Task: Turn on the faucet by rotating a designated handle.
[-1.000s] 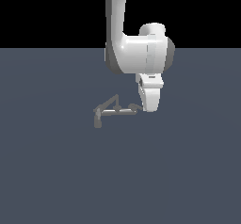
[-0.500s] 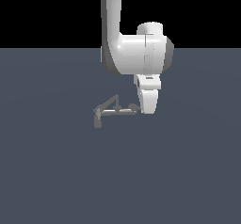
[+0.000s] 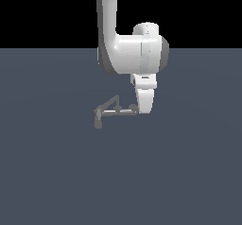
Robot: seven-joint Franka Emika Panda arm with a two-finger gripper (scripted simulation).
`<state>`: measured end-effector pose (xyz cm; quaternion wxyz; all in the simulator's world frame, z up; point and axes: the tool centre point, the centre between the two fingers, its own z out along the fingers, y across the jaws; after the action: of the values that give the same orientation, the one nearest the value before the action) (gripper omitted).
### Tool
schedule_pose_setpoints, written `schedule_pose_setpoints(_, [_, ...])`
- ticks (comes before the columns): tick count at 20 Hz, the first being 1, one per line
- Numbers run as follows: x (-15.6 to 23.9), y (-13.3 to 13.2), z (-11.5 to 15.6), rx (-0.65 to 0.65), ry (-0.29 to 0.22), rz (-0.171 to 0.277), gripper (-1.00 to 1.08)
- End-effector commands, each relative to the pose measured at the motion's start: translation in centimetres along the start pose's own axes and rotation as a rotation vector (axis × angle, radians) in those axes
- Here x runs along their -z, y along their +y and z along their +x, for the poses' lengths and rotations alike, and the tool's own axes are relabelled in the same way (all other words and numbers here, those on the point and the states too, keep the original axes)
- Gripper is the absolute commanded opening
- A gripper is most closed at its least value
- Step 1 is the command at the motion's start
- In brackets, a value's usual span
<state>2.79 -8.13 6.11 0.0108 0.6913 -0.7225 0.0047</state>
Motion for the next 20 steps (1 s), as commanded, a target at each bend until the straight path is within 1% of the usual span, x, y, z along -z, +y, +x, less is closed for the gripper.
schedule_pose_setpoints(1, [0.1, -1.0, -3.5, 0.042, -0.013, 0.007, -1.00])
schedule_pose_setpoints(6, [0.1, -2.3, -6.6, 0.069, -0.021, 0.009, -1.00])
schedule_pose_setpoints(7, [0.1, -2.3, -6.6, 0.069, -0.021, 0.009, -1.00])
schedule_pose_setpoints(8, [0.2, -1.0, -0.4, -0.014, 0.007, -0.015, -1.00])
schedule_pose_setpoints(20, [0.1, -4.9, -5.0, 0.052, -0.015, 0.003, -1.00])
